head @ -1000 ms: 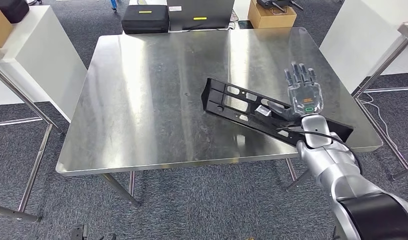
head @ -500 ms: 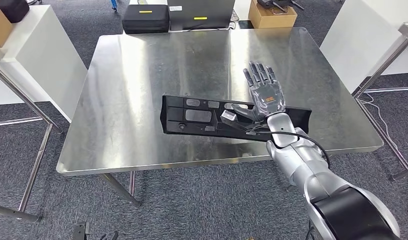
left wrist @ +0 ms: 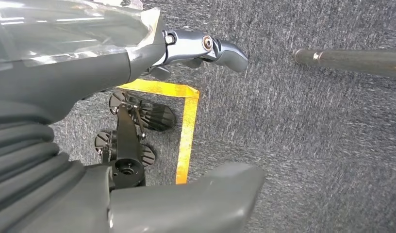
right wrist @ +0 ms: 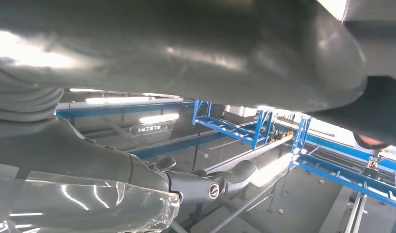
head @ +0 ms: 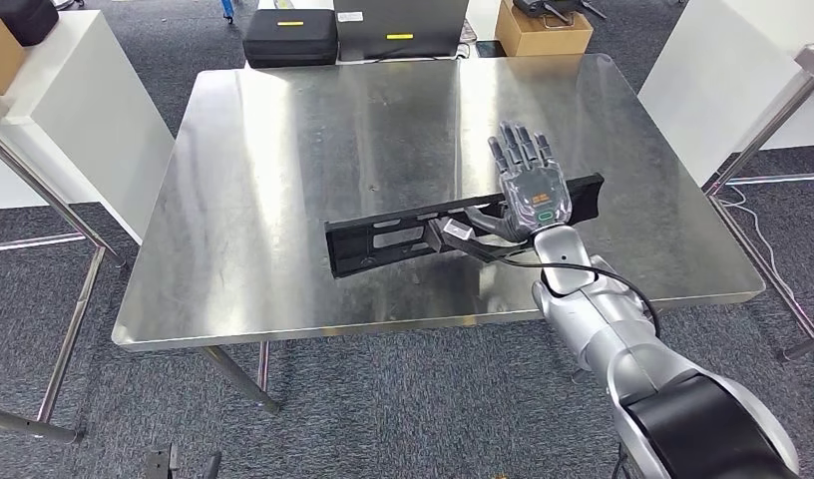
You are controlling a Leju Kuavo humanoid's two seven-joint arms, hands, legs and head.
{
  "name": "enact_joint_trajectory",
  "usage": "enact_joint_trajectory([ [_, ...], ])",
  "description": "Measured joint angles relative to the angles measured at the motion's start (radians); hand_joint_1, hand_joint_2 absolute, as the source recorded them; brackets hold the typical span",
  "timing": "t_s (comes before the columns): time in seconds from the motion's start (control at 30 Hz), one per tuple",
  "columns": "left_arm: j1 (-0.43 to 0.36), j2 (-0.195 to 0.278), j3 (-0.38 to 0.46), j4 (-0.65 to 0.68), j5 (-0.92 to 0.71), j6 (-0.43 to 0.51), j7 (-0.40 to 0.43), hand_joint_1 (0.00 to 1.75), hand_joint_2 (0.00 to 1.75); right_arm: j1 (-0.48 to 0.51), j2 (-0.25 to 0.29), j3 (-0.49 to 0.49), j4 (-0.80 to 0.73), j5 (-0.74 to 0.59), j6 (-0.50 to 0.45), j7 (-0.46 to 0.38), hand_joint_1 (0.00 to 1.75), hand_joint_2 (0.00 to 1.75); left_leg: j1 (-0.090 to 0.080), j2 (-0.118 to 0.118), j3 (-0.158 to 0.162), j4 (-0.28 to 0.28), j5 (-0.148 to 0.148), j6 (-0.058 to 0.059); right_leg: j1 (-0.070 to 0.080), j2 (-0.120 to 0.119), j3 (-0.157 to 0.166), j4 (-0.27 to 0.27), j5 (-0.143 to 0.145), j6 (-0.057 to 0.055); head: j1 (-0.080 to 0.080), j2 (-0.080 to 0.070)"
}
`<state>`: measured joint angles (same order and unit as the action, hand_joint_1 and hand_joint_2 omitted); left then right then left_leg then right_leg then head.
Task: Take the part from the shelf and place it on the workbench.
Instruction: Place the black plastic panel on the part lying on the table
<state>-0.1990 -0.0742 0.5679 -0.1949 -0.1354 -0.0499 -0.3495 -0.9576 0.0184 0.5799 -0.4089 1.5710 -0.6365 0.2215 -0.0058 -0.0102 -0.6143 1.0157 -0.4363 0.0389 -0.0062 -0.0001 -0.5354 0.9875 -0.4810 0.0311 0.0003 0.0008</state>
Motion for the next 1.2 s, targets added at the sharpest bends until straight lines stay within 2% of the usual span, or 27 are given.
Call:
enact_joint_trajectory([
  [0.13,0.003,-0.001,0.005,0.000,0.000,-0.006,-0.005,0.00,0.00,0.000,0.004,0.003,0.000,0.000,0.000,0.002,0.00,0.00,0.000,0.000,0.000,0.001,-0.001,0.000,0.000,0.000,0.000,-0.001,0.000,0.000,0.000,0.000],
  [0.27,0.007,-0.001,0.008,0.000,0.000,-0.014,-0.016,0.00,0.00,-0.003,0.010,0.008,0.000,0.000,0.000,0.004,0.00,0.00,-0.002,0.000,-0.003,0.004,-0.007,0.009,-0.012,0.000,0.001,-0.006,0.000,0.004,0.000,0.000],
  [0.33,0.007,-0.001,0.009,0.000,0.001,-0.017,-0.019,0.00,0.00,-0.008,0.015,0.010,-0.001,0.000,0.000,0.008,0.00,0.00,0.006,0.001,0.008,-0.009,-0.005,0.015,-0.008,0.000,-0.003,0.003,-0.007,0.008,0.000,0.000],
  [0.37,0.008,-0.002,0.010,0.000,0.001,-0.019,-0.020,0.00,0.00,-0.012,0.016,0.010,-0.002,0.000,0.001,0.010,0.00,0.00,0.010,0.003,0.016,-0.017,-0.004,0.019,-0.006,0.000,-0.015,0.029,-0.018,0.007,0.001,0.000],
  [0.4,0.008,-0.002,0.011,0.000,0.001,-0.021,-0.021,0.00,0.00,-0.015,0.016,0.012,-0.003,0.000,0.001,0.012,0.00,0.00,0.014,0.004,0.024,-0.023,-0.003,0.024,-0.006,0.000,-0.040,0.077,-0.036,0.005,0.002,0.000],
  [0.47,0.009,-0.002,0.013,0.000,0.001,-0.023,-0.021,0.00,0.00,-0.016,0.016,0.015,-0.003,0.000,0.002,0.013,0.00,0.00,0.016,0.005,0.030,-0.024,-0.007,0.027,-0.009,0.001,-0.122,0.220,-0.080,0.000,0.004,0.000],
  [0.5,0.009,-0.002,0.014,0.000,0.001,-0.024,-0.021,0.00,0.00,-0.014,0.015,0.016,-0.003,0.000,0.003,0.013,0.00,0.00,0.017,0.004,0.033,-0.024,-0.010,0.026,-0.011,0.001,-0.162,0.279,-0.093,0.003,0.004,0.000],
  [0.53,0.011,-0.002,0.014,0.000,0.001,-0.025,-0.021,0.00,0.00,-0.012,0.014,0.017,-0.003,0.000,0.003,0.013,0.00,0.00,0.018,0.003,0.036,-0.023,-0.014,0.023,-0.014,0.001,-0.187,0.306,-0.090,0.009,0.004,0.000],
  [0.57,0.012,-0.003,0.014,0.000,0.001,-0.025,-0.021,0.00,0.00,-0.011,0.013,0.018,-0.003,0.000,0.003,0.013,0.00,0.00,0.020,0.001,0.041,-0.023,-0.019,0.018,-0.018,0.001,-0.192,0.289,-0.068,0.018,0.004,0.000],
  [0.63,0.014,-0.003,0.014,0.000,0.001,-0.026,-0.021,0.00,0.00,-0.012,0.012,0.020,-0.003,0.000,0.003,0.013,0.00,0.00,0.025,-0.002,0.056,-0.020,-0.034,0.004,-0.027,-0.001,-0.149,0.156,0.014,0.043,0.006,0.000],
  [0.67,0.014,-0.002,0.015,0.000,0.001,-0.027,-0.021,0.00,0.00,-0.014,0.012,0.020,-0.003,0.000,0.003,0.013,0.00,0.00,0.025,-0.003,0.061,-0.016,-0.043,-0.005,-0.029,-0.002,-0.122,0.087,0.048,0.050,0.008,0.000],
  [0.7,0.014,-0.001,0.015,0.000,0.001,-0.027,-0.021,0.00,0.00,-0.015,0.012,0.021,-0.003,0.000,0.003,0.013,0.00,0.00,0.024,-0.003,0.064,-0.013,-0.051,-0.013,-0.029,-0.002,-0.103,0.042,0.068,0.047,0.008,0.000],
  [0.73,0.013,0.000,0.015,0.000,0.001,-0.028,-0.021,0.00,0.00,-0.014,0.013,0.021,-0.003,0.000,0.003,0.013,0.00,0.00,0.022,-0.003,0.065,-0.011,-0.057,-0.019,-0.027,-0.002,-0.095,0.024,0.073,0.039,0.008,0.000],
  [0.83,0.015,-0.001,0.016,0.000,0.001,-0.029,-0.021,0.00,0.00,-0.014,0.012,0.023,-0.005,0.000,0.003,0.013,0.00,0.00,0.028,-0.001,0.069,-0.010,-0.069,-0.032,-0.024,0.002,-0.088,0.024,0.063,0.009,0.004,0.000],
  [0.87,0.015,-0.001,0.016,0.000,0.001,-0.030,-0.021,0.00,0.00,-0.017,0.012,0.023,-0.006,0.000,0.003,0.013,0.00,0.00,0.030,0.002,0.062,0.009,-0.080,-0.037,-0.025,0.003,-0.082,0.023,0.059,0.000,0.002,0.000],
  [0.9,0.014,0.000,0.016,0.000,0.001,-0.030,-0.021,0.00,0.00,-0.019,0.014,0.023,-0.008,0.000,0.003,0.013,0.00,0.00,0.031,0.004,0.042,0.050,-0.098,-0.041,-0.026,0.004,-0.076,0.022,0.054,-0.009,0.000,0.000],
  [0.93,0.013,0.000,0.016,0.000,0.001,-0.030,-0.021,0.00,0.00,-0.020,0.015,0.023,-0.009,0.000,0.003,0.013,0.00,0.00,0.032,0.007,0.007,0.114,-0.120,-0.044,-0.025,0.005,-0.070,0.022,0.049,-0.018,-0.002,0.000],
  [1.0,0.014,0.000,0.016,0.000,0.001,-0.030,-0.021,0.00,0.00,-0.018,0.016,0.023,-0.009,0.000,0.003,0.013,0.00,0.00,0.032,0.008,-0.085,0.253,-0.154,-0.045,-0.018,0.005,-0.060,0.022,0.039,-0.031,-0.004,0.000],
  [1.03,0.017,0.000,0.016,0.000,0.001,-0.030,-0.021,0.00,0.00,-0.015,0.016,0.023,-0.009,0.000,0.003,0.013,0.00,0.00,0.032,0.008,-0.120,0.288,-0.149,-0.043,-0.015,0.006,-0.054,0.022,0.034,-0.035,-0.004,0.000],
  [1.07,0.019,0.000,0.016,0.000,0.001,-0.030,-0.021,0.00,0.00,-0.012,0.016,0.024,-0.009,0.000,0.003,0.013,0.00,0.00,0.031,0.008,-0.135,0.284,-0.122,-0.039,-0.011,0.007,-0.046,0.022,0.028,-0.037,-0.004,0.000],
  [1.1,0.021,0.001,0.017,0.000,0.001,-0.030,-0.021,0.00,0.00,-0.011,0.016,0.024,-0.009,0.000,0.003,0.013,0.00,0.00,0.030,0.007,-0.131,0.243,-0.079,-0.033,-0.008,0.008,-0.037,0.022,0.021,-0.037,-0.004,0.000],
  [1.13,0.022,0.001,0.017,0.000,0.001,-0.030,-0.021,0.00,0.00,-0.011,0.016,0.024,-0.009,0.000,0.003,0.013,0.00,0.00,0.027,0.007,-0.112,0.172,-0.026,-0.023,-0.005,0.009,-0.026,0.022,0.014,-0.037,-0.004,0.000],
  [1.17,0.022,0.002,0.018,0.000,0.001,-0.030,-0.021,0.00,0.00,-0.012,0.016,0.024,-0.009,0.000,0.003,0.013,0.00,0.00,0.023,0.008,-0.089,0.109,0.013,-0.014,-0.001,0.010,-0.018,0.021,0.008,-0.035,-0.003,0.000],
  [1.2,0.022,0.003,0.018,0.000,0.001,-0.028,-0.021,0.00,0.00,-0.013,0.017,0.024,-0.009,0.000,0.003,0.014,0.00,0.00,0.018,0.008,-0.067,0.058,0.036,-0.006,0.001,0.011,-0.013,0.020,0.004,-0.033,-0.002,0.000],
])
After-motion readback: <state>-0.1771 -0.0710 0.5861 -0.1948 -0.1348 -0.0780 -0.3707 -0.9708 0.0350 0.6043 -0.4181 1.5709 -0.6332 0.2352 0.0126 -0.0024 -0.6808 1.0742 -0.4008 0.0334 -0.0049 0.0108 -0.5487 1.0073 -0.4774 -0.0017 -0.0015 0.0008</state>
